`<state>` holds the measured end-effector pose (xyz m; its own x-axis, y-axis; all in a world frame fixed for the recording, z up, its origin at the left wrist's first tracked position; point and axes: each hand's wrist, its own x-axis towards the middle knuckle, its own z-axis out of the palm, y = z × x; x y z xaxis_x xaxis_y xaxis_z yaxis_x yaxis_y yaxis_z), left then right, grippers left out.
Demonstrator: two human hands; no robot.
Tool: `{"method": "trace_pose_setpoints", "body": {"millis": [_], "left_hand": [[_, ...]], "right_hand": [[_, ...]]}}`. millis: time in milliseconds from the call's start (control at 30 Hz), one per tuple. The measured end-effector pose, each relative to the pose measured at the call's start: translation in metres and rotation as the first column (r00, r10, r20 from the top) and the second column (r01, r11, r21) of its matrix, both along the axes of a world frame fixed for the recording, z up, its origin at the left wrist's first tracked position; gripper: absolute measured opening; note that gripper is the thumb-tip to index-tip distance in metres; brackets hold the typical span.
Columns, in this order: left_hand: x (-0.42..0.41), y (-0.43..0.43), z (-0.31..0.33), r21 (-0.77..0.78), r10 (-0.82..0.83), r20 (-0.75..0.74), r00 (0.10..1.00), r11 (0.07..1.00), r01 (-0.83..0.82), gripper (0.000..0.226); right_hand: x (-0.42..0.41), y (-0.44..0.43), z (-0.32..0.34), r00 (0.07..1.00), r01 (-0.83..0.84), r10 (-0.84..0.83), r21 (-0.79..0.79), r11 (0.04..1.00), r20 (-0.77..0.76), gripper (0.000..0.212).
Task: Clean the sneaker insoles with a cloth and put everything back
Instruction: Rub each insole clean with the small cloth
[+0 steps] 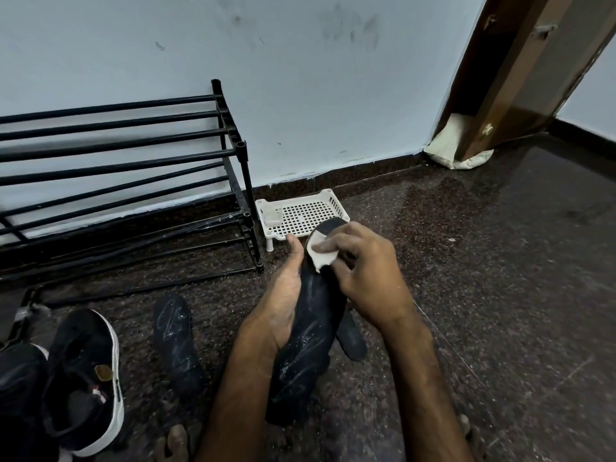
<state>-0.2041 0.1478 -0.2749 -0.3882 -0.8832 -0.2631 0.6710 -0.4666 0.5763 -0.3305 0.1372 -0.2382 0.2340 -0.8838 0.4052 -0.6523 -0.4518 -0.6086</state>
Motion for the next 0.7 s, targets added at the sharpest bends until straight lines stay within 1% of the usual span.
{"method": "trace_pose_setpoints", "body": {"millis": [33, 67, 133, 167, 200, 233, 267, 333, 367, 400, 467, 533, 567, 600, 633, 700], "left_hand": [[0.002, -0.002, -0.003, -0.019, -0.008, 0.01, 1.0, 1.0, 0.008, 0.077], [0.004, -0.004, -0.005, -0.038, -0.014, 0.031, 0.999, 0.999, 0.015, 0.077], [0.002, -0.004, -0.007, -0.064, -0.032, 0.079, 0.996, 0.997, 0.038, 0.077], [0.0, -0.003, -0.007, -0.06, -0.041, 0.098, 0.994, 0.997, 0.047, 0.079], [-0.003, -0.003, -0.005, -0.051, -0.047, 0.106, 0.993, 0.997, 0.052, 0.081], [-0.006, -0.002, -0.004, -0.054, -0.045, 0.09, 0.995, 0.997, 0.05, 0.08], [-0.008, -0.001, -0.002, -0.06, -0.028, 0.053, 0.998, 0.998, 0.032, 0.078], [-0.009, -0.003, -0.001, -0.049, 0.034, -0.031, 0.999, 0.998, -0.035, 0.073], [-0.008, -0.003, -0.002, -0.045, 0.047, -0.053, 0.997, 0.998, -0.049, 0.073], [-0.006, -0.003, -0.002, -0.052, 0.032, -0.053, 0.998, 0.998, -0.035, 0.075], [-0.003, -0.002, -0.004, -0.086, -0.039, 0.008, 0.999, 0.996, 0.039, 0.077], [-0.003, -0.002, -0.007, -0.134, -0.053, 0.117, 0.992, 0.989, 0.069, 0.069], [-0.004, -0.002, -0.008, -0.149, -0.036, 0.142, 0.989, 0.987, 0.057, 0.065], [-0.005, -0.003, -0.007, -0.154, -0.02, 0.138, 0.99, 0.987, 0.041, 0.064], [-0.004, -0.004, -0.007, -0.148, -0.004, 0.119, 0.993, 0.989, 0.022, 0.066], [-0.002, -0.006, -0.006, -0.11, 0.003, 0.078, 0.997, 0.994, 0.006, 0.074]], "right_hand": [[-0.006, 0.0, -0.001, 0.999, 0.037, -0.037, 0.011, 0.999, -0.025, 0.029], [-0.012, -0.001, -0.003, 0.994, 0.105, -0.106, -0.01, 0.994, -0.034, 0.031], [-0.017, -0.002, -0.003, 0.964, 0.266, -0.267, -0.089, 0.96, -0.001, 0.032], [-0.015, -0.003, -0.002, 0.949, 0.315, -0.315, -0.11, 0.943, 0.025, 0.031], [-0.009, -0.003, 0.0, 0.945, 0.327, -0.323, -0.116, 0.938, 0.052, 0.03], [-0.002, -0.002, 0.003, 0.956, 0.292, -0.286, -0.113, 0.95, 0.069, 0.029], [0.005, -0.001, 0.005, 0.976, 0.212, -0.205, -0.106, 0.972, 0.071, 0.028], [0.014, 0.003, 0.006, 1.0, 0.018, -0.017, -0.086, 0.996, 0.017, 0.026], [0.013, 0.003, 0.004, 0.999, -0.038, 0.037, -0.08, 0.996, -0.017, 0.026], [0.01, 0.003, 0.002, 0.999, -0.041, 0.038, -0.076, 0.996, -0.037, 0.026], [-0.001, 0.0, 0.0, 0.995, 0.091, -0.096, -0.107, 0.99, -0.037, 0.026], [-0.011, -0.004, 0.0, 0.97, 0.239, -0.242, -0.171, 0.956, 0.005, 0.026], [-0.015, -0.006, 0.001, 0.966, 0.255, -0.256, -0.189, 0.948, 0.022, 0.027], [-0.018, -0.007, 0.002, 0.976, 0.219, -0.217, -0.173, 0.96, 0.029, 0.028], [-0.02, -0.007, 0.004, 0.989, 0.145, -0.143, -0.114, 0.983, 0.027, 0.028], [-0.026, -0.005, 0.008, 1.0, 0.02, -0.021, 0.064, 0.998, 0.011, 0.028]]}}
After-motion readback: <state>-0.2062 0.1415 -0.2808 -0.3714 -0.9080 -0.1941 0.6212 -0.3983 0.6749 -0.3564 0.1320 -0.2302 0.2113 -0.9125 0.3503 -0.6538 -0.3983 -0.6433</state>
